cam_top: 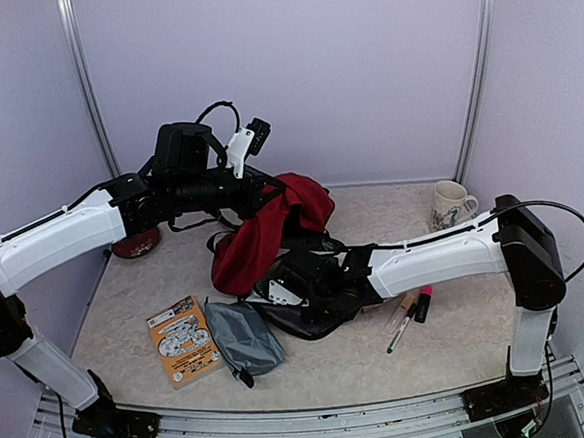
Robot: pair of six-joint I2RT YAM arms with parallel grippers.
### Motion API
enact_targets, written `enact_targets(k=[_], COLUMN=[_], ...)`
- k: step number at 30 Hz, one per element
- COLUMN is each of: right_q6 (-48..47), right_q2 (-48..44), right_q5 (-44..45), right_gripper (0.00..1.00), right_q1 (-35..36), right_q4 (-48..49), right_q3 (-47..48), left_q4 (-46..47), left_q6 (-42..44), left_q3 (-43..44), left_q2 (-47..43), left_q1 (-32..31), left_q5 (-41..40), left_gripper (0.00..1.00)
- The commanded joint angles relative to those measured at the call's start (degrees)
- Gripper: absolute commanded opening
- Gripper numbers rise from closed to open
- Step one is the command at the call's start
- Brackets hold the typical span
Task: Pack the student bag
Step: Place the book in the largest pocket of the bag, then pick up the book from the largest pocket of the bag.
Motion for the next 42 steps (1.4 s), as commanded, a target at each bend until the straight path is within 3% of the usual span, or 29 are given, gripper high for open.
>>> enact_targets(k=[1,5,12,15,21,23,27,32,37,42], right_q6=[3.6,7.9,18.2,30.9,63.5,70.5,78.6,84.7,88.7,92.1], right_q2=[-2.9,-9.0,-26.4,-33.7,-42.4,-42.0,-37.6,-27.5,-16.4,-11.3], right_q5=[-14.4,-29.3,-45.1,-45.3,-52.9,-58.2,-59.9,-63.0,-65.7,-66.8], right_gripper=[1.00,1.00,1.00,0.97,0.81,0.81,0.85,0.78,0.75,0.73], right_q1=[3.7,5.3,5.0,1.4,-16.5,-21.9,-27.1,-30.0,-30.4,-29.7], right_q4=[-2.7,-1.3,10.1,12.8,23.6,30.8,39.1,51.7,55.2,59.1], right_q3=[2.7,1.2,-10.2,-18.2,-38.9,-43.5,-47.6,-47.2,-43.9,-43.4], left_q4=[7.0,8.3,9.1,9.5,12.0,12.0,11.8,12.5,13.3,13.6], left_q6=[-2.3,-2.9,-3.3,-3.4,-3.3,-3.3,-3.3,-2.5,-2.5,-1.5], left_q3=[-3.4,-5.7,-7.3,-7.9,-10.3,-10.4,-10.7,-11.6,-11.9,-11.6], left_q2=[-2.5,-2.9,-3.1,-3.7,-4.8,-4.8,-5.1,-5.0,-5.1,-5.1], left_q1=[2.2,2.9,3.0,2.9,2.0,1.7,1.1,0.0,-0.3,-1.0], left_q5=[3.1,3.2,3.9,4.2,5.2,5.4,5.7,5.8,7.0,7.4], left_gripper=[0.00,0.00,0.00,0.00,0.00,0.00,0.00,0.01,0.02,0.03])
